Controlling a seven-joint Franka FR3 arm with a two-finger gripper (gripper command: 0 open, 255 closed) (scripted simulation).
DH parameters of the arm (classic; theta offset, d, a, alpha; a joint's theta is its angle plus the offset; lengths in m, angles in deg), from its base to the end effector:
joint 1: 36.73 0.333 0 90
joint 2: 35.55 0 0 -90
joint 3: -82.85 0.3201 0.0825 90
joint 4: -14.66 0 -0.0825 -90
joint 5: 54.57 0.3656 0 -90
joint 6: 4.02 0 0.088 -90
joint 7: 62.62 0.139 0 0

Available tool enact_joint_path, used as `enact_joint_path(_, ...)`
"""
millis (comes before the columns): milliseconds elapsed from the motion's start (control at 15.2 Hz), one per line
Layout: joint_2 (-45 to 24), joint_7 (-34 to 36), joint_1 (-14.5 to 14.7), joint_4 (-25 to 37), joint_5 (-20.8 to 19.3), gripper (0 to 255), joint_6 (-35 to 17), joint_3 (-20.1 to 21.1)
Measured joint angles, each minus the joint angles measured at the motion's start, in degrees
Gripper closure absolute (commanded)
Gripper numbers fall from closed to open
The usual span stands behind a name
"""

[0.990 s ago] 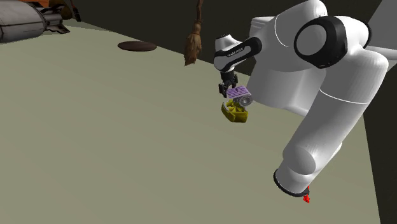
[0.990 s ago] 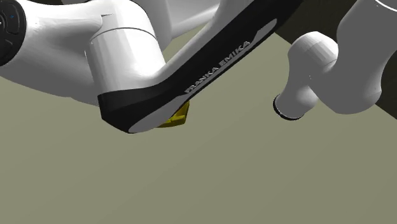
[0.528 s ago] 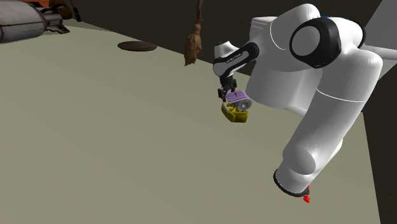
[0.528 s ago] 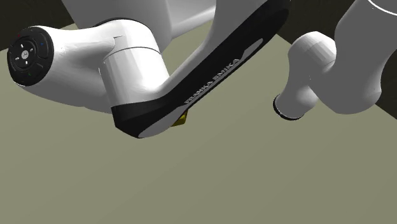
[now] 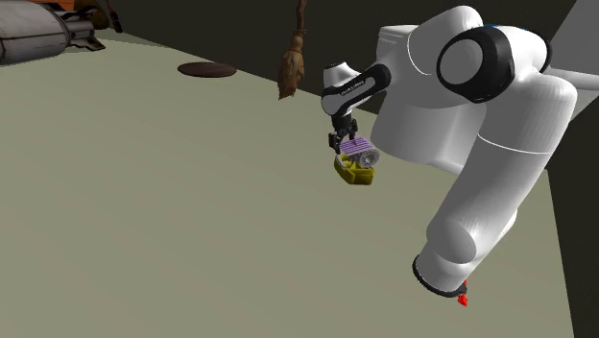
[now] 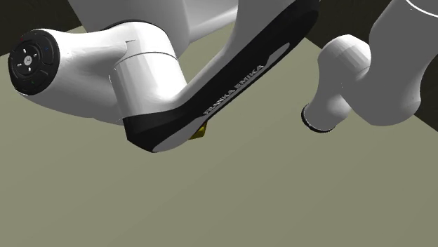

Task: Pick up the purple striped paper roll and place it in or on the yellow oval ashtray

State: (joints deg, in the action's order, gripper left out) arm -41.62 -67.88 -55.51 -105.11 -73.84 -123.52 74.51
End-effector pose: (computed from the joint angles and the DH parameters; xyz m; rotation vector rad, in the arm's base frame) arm 0.4650 -0.2662 0.3520 2.8590 -0.2847 -0.2731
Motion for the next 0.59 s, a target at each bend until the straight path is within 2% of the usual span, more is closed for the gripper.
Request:
enact_joint_path(198,0.0,0.0,0.0,0.0,0.0,0,0.0,0.0)
enact_joint_path(594,2.0,-0.6,0.9,4.5,0.9,0,6.6,0.8)
